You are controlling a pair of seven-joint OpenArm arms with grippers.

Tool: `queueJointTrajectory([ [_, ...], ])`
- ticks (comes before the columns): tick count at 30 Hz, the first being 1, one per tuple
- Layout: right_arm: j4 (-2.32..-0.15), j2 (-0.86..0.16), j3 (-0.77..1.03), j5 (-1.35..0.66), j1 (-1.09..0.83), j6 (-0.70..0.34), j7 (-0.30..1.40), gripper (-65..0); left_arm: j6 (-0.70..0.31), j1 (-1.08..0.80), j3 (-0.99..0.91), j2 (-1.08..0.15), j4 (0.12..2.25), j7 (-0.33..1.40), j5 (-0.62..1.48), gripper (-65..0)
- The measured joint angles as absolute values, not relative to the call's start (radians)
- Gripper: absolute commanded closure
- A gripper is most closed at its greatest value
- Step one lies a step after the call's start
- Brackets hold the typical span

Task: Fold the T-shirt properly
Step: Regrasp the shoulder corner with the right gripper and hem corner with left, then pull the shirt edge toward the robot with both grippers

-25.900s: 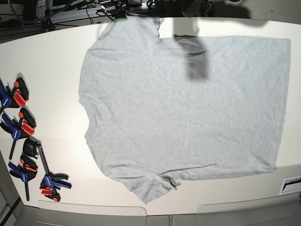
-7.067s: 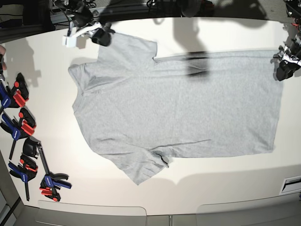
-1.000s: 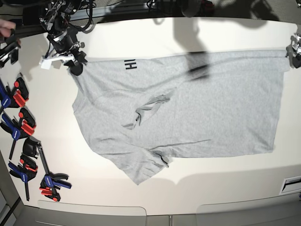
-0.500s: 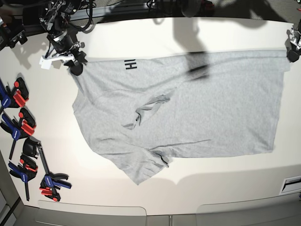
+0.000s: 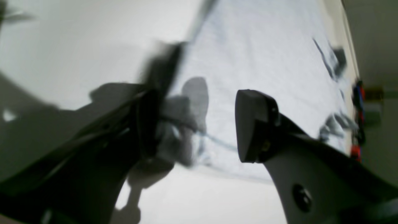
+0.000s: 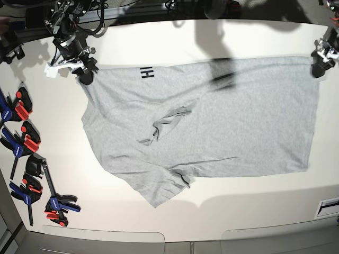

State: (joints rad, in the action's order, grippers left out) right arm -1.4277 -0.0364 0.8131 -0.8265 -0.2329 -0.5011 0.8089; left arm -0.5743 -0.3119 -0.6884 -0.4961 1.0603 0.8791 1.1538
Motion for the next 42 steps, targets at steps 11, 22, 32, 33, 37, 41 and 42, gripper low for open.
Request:
queueJointTrajectory([
  [11, -1.428, -0.038, 0.813, -0.826, -0.233, -0.501, 0.813, 0.0, -0.566, -0.270, -0.660, -0.474, 1.056, 0.896, 1.102, 0.0],
  [22, -1.445, -0.044, 0.814, -0.838, -0.278, -0.505, 0.859, 0.0, -0.573, -0.329, -0.728, -0.480, 1.058, 0.918, 1.103, 0.0],
  [32, -1.535, -0.036, 0.871, -0.838, -0.402, -0.505, 0.882, 0.0, -0.610, -0.404, -0.730, -0.501, 1.063, 0.930, 1.141, 0.0],
  [33, -1.536, -0.036, 0.878, -0.840, -0.413, -0.505, 0.881, 0.0, -0.611, -0.411, -0.729, -0.501, 1.064, 0.934, 1.149, 0.0],
  [37, -1.539, -0.035, 0.888, -0.885, -0.452, -0.505, 0.883, 0.0, -0.615, -0.440, -0.729, -0.502, 1.067, 0.940, 1.161, 0.0],
  [41, -1.539, -0.035, 0.888, -0.889, -0.463, -0.505, 0.884, 0.0, -0.629, -0.471, -0.729, -0.502, 1.067, 0.940, 1.182, 0.0],
  [42, -1.539, -0.035, 0.888, -0.890, -0.463, -0.505, 0.886, 0.0, -0.630, -0.477, -0.729, -0.502, 1.068, 0.941, 1.190, 0.0],
])
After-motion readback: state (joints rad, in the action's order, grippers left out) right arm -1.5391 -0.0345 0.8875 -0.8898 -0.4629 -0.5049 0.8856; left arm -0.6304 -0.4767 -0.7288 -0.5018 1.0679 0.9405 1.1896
